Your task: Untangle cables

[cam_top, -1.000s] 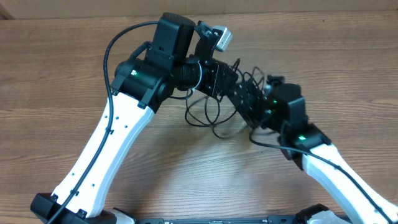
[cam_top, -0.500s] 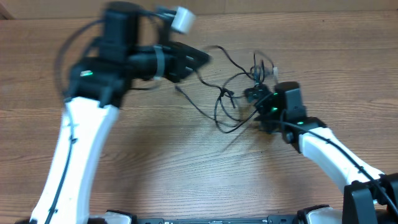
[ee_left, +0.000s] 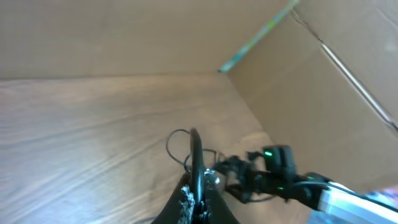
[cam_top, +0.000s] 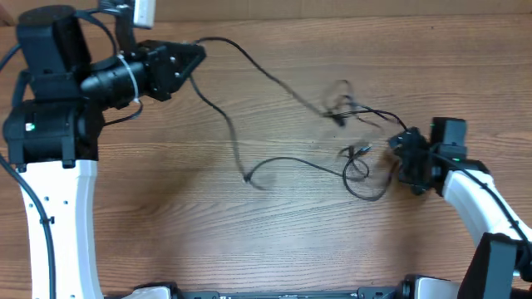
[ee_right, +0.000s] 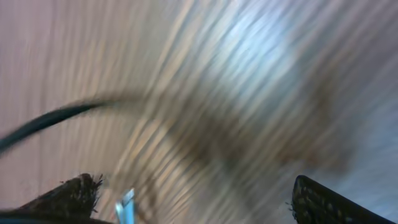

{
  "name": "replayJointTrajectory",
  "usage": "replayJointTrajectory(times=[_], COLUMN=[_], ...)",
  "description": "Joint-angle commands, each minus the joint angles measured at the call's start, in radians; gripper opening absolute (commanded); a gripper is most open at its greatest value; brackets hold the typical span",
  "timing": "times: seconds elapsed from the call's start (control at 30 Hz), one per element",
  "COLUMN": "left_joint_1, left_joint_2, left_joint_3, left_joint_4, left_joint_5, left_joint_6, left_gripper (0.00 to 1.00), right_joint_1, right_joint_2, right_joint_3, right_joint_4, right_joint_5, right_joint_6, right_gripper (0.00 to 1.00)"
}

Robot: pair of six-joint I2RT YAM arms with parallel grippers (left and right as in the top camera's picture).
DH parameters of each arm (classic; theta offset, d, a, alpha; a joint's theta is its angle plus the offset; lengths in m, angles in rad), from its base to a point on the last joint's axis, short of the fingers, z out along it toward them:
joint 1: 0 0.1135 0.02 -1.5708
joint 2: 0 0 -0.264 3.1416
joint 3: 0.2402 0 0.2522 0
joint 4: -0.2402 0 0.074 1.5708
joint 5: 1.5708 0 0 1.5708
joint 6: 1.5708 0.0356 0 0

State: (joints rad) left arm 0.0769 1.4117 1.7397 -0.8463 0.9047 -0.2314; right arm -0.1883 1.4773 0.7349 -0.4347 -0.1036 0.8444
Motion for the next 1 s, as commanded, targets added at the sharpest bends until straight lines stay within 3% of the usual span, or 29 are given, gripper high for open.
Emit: replayJointTrajectory(times=[0.0,0.17,0.5,0.63,0.83,0.97], left_joint_1=[0.047,0.068,0.023,-0.035,-0.136,-0.169], left_joint_2=[-0.020,-0.019,-0.016,-0.016,-0.017,-0.020], left_joint_3=[0.019,0.019,0.015,0.015,0.015,0.016], left_joint_4=[-0.005,-0.051,-0.085,-0.068,0.003,0.021], left_joint_5=[-0.092,-0.262,-0.246,-0.246,-0.204,-0.163], left_joint_6=[0.037,0.037,0.069,0.079,0.079,0.078], left_gripper=[0.04,0.04,0.04,0.04,0.04,0.04], right_joint_1=[-0.082,-0.158,-0.160,-0.151,0.008,0.197], right_joint_2=[-0.012,-0.013,-0.096,-0.173,-0.267,-0.281], right_joint_3=[0.007,0.007,0.060,0.062,0.062,0.062], right_joint_4=[-0.025,-0.068,-0.080,-0.083,-0.043,0.101], right_joint_5=[0.031,-0.037,-0.519,-0.708,-0.703,-0.598], right_joint_6=[-0.112,-0.240,-0.522,-0.548,-0.601,-0.599], right_gripper=[0.98,0.99,0.99,1.00,1.00,1.00])
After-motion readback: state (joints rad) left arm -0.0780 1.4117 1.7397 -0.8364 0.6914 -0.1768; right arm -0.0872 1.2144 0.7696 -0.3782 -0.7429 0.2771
